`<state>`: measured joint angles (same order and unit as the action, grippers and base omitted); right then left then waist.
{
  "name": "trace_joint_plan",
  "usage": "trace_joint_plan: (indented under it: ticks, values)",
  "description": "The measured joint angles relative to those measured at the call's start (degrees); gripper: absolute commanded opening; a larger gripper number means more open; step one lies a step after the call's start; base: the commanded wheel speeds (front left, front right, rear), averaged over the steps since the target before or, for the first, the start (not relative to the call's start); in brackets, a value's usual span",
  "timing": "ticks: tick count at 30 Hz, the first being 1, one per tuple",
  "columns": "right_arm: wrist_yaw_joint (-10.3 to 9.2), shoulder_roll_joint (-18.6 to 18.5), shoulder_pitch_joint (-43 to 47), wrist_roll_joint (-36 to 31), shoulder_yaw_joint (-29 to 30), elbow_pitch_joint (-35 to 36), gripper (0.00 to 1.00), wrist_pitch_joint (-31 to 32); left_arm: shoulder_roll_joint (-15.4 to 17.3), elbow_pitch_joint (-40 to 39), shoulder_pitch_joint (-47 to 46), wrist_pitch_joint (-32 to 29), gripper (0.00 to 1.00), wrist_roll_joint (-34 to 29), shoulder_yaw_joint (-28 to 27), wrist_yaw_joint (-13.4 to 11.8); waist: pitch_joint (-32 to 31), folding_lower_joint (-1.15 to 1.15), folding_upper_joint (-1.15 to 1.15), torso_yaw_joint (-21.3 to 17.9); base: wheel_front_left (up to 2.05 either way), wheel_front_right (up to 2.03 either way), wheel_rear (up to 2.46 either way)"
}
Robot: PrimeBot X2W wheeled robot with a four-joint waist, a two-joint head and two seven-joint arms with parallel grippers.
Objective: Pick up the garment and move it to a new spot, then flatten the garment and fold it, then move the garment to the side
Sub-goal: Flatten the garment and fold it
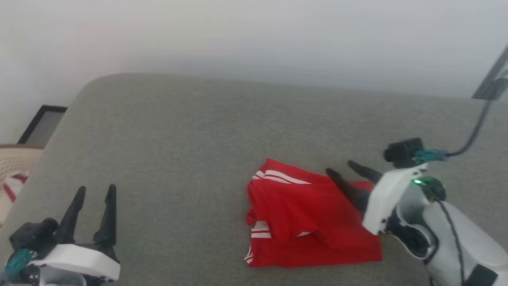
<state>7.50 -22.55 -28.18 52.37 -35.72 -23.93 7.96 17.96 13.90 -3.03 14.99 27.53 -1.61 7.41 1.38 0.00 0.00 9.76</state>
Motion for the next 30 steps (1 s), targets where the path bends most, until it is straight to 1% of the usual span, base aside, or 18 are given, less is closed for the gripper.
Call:
trace_joint_plan:
  ticks: [4,7,8,9,12,17,19,22,30]
  values:
    - [0.0,-2.57,2.22,-0.8,2.77,0.81,1.0,-4.86,0.26,-0.31,0.85,0.0,1.0,-1.07,-1.41,0.0,-0.59,0.0,0.0,-2.0,0.0,0.0,0.0]
    - [0.0,-4.09,4.08,-2.9,5.02,1.22,1.0,-8.98,0.1,-0.8,1.8,0.0,1.0,-1.92,-2.61,0.0,-1.04,0.0,0.0,-3.44,0.0,0.0,0.0]
    - [0.0,-4.39,4.76,-3.31,5.94,1.27,1.0,-10.37,0.04,-0.91,2.21,0.0,1.0,-2.13,-2.92,0.0,-1.18,0.0,0.0,-3.95,0.0,0.0,0.0]
    - [0.0,-4.39,4.76,-3.31,5.94,1.27,1.0,-10.37,0.04,-0.91,2.21,0.0,1.0,-2.13,-2.92,0.0,-1.18,0.0,0.0,-3.95,0.0,0.0,0.0]
    - [-0.01,-5.17,6.76,-5.45,8.79,1.67,1.0,-14.4,0.02,-1.13,3.17,0.0,1.0,-2.92,-4.04,0.0,-1.62,0.0,0.0,-5.44,0.0,0.0,0.0]
    - [0.0,-6.12,10.46,-10.07,13.89,2.56,1.0,-20.18,-0.04,-2.14,4.91,0.0,1.0,-4.35,-5.63,0.0,-2.09,0.0,0.0,-7.91,0.0,0.0,0.0]
    - [0.0,-5.79,12.17,-10.59,16.25,3.18,1.0,-21.29,-0.21,-2.41,5.48,0.0,1.0,-4.5,-6.31,0.0,-2.2,0.0,0.0,-8.77,0.0,0.0,0.0]
    - [0.0,-5.15,14.86,-13.37,19.96,3.79,1.0,-22.23,-0.4,-2.79,6.41,0.0,1.0,-4.77,-7.24,0.0,-2.37,0.0,0.0,-9.84,0.0,0.0,0.0]
    - [0.0,-1.29,22.21,-19.78,28.04,6.93,1.0,-22.84,0.01,-3.63,8.08,0.0,1.0,-3.71,-6.35,0.0,-2.89,0.0,0.0,-11.3,0.0,0.0,0.0]
